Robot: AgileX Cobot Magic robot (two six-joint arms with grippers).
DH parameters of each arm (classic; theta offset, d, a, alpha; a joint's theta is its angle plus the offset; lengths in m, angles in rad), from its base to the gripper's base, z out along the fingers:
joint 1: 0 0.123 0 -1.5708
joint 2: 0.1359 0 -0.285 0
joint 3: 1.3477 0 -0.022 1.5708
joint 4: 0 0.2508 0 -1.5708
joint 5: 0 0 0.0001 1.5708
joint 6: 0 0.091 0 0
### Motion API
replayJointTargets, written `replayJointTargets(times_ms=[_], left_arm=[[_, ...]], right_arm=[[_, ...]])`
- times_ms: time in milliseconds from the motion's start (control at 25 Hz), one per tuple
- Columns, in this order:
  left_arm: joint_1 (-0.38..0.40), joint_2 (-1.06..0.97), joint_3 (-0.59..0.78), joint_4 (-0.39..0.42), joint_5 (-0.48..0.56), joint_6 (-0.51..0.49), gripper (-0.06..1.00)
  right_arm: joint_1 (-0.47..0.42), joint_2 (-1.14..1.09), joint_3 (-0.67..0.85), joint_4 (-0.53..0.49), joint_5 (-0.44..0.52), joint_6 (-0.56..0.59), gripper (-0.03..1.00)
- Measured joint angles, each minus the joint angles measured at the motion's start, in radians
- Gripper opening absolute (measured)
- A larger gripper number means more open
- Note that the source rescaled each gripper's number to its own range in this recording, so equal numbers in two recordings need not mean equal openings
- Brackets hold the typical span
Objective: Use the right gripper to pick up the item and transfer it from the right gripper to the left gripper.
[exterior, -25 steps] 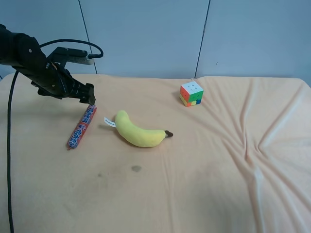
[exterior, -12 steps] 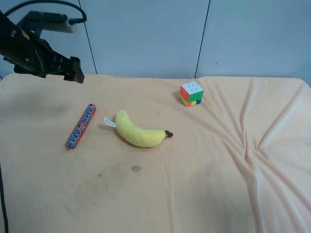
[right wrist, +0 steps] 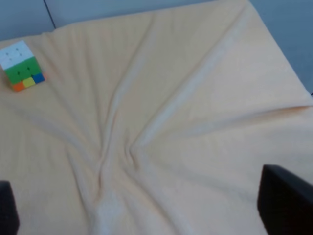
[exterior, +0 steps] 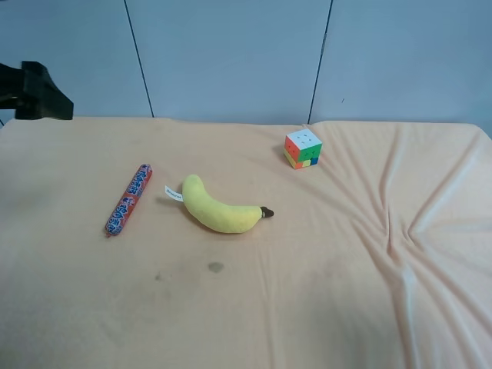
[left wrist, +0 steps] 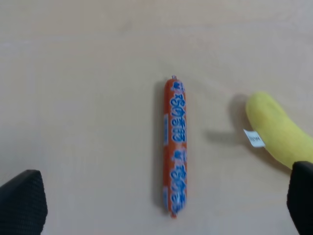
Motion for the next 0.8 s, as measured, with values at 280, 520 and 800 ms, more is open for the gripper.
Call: replayJointTargets(times_ms=[280, 520, 800], left_arm=[[0.0, -0.348, 0.069, 0.0, 0.223, -0.015, 0.99], [-0.002, -0.612, 0.133, 0.0, 0.375, -0.015, 0.99], [-0.004, -0.843, 0.263, 0.0, 0.398, -0.015, 0.99]], right_arm=[[0.0, 0.0, 0.0, 0.0, 0.0, 0.0, 1.0], [0.0, 0.0, 0.0, 0.0, 0.0, 0.0, 1.0], [0.0, 0.0, 0.0, 0.0, 0.0, 0.0, 1.0]])
